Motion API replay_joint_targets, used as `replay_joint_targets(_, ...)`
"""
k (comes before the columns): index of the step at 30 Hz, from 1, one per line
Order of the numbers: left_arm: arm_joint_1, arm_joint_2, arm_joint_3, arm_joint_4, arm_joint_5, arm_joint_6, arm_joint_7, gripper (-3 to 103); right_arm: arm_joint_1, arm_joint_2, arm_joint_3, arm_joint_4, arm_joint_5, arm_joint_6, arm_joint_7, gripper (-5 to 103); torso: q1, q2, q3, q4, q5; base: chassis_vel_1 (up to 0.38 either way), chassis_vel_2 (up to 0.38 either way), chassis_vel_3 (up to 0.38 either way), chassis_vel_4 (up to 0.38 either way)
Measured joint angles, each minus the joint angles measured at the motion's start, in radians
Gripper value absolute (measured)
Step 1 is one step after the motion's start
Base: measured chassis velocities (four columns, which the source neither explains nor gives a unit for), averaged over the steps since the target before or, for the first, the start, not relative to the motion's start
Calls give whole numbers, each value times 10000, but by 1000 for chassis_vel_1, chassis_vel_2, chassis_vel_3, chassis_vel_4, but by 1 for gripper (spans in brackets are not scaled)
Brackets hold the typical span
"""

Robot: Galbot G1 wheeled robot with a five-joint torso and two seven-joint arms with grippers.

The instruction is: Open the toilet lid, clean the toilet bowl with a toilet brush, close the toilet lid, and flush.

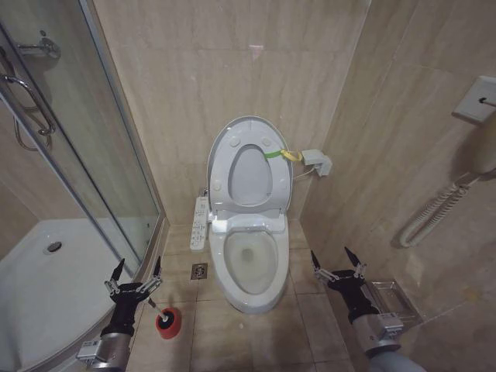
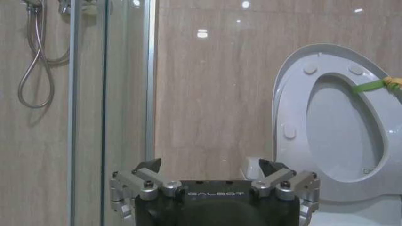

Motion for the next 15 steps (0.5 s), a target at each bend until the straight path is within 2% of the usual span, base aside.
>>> replay_joint_targets(15, 0, 0, 0, 4, -3, -3, 1, 100, 0, 0, 0, 0, 0, 0, 0, 100, -1, -2, -1, 0, 0, 0, 0, 0, 0)
